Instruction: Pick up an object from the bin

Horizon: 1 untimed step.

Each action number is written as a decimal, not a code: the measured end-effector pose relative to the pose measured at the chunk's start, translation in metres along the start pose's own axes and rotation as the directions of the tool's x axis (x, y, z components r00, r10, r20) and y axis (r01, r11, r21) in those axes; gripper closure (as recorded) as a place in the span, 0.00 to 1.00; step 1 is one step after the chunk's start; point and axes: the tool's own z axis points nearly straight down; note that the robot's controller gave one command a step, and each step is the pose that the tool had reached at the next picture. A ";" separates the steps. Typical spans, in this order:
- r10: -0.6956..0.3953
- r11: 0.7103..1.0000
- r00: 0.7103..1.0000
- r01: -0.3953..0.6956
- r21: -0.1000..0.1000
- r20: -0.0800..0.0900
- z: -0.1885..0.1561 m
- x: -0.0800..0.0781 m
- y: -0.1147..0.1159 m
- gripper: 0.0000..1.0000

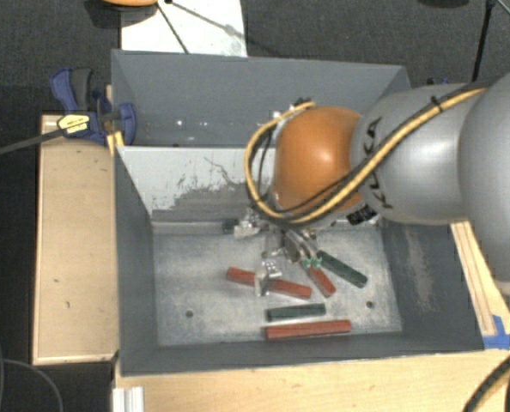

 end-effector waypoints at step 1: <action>-0.130 0.992 0.991 0.130 0.000 0.015 0.048 -0.009 0.005 1.00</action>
Offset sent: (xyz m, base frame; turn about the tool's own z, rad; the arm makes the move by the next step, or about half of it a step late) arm 0.0000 0.0000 0.0000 0.0000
